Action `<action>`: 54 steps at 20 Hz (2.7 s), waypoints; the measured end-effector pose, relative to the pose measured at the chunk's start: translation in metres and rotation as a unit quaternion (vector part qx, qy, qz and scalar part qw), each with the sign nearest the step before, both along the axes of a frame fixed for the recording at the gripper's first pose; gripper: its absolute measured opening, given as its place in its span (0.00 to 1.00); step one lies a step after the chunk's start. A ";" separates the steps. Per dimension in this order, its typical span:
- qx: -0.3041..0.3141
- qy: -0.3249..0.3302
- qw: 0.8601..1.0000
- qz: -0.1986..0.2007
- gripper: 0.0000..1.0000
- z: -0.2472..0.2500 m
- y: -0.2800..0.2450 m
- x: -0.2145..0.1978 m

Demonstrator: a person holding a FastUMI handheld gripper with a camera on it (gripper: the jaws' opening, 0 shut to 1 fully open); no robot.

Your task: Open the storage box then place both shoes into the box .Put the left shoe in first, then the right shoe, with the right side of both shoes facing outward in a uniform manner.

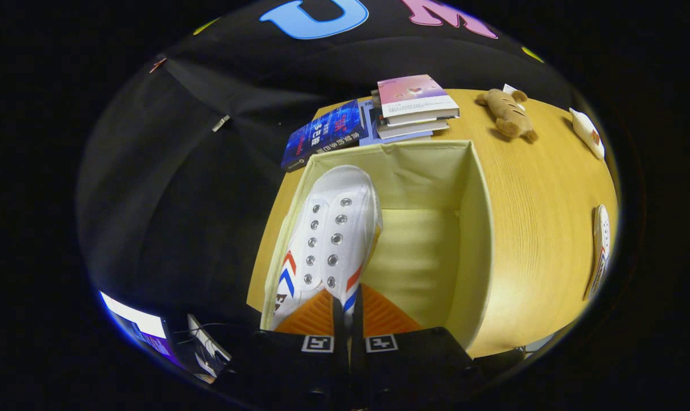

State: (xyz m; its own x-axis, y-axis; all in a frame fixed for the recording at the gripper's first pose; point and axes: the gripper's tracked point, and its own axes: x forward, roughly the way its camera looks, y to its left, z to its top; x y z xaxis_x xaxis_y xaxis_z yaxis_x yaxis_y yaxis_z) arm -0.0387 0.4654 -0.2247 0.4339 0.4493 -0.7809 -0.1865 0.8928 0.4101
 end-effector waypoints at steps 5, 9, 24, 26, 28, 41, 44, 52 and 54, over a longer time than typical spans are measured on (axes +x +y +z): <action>0.045 -0.003 0.998 0.044 0.51 0.012 0.030 -0.007; 0.041 -0.053 0.993 0.094 0.99 0.034 0.014 -0.018; -0.040 -0.215 0.976 0.004 0.99 0.098 -0.267 0.025; -0.066 -0.217 0.974 -0.026 0.99 0.088 -0.322 0.029; -0.086 -0.210 0.972 -0.057 0.99 0.075 -0.370 0.029; -0.152 -0.059 0.982 -0.099 0.99 -0.091 -0.561 -0.016; -0.155 -0.040 0.983 -0.095 0.99 -0.123 -0.572 -0.013; -0.088 -0.033 0.991 -0.093 0.61 -0.136 -0.548 -0.001; -0.081 -0.023 0.991 -0.102 0.46 -0.135 -0.551 -0.002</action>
State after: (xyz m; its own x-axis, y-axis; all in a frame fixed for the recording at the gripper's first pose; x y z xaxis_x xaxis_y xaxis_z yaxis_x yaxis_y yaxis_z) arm -0.0404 -0.0854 -0.3600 0.5397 0.2187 -0.8129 -0.0106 0.9673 0.2533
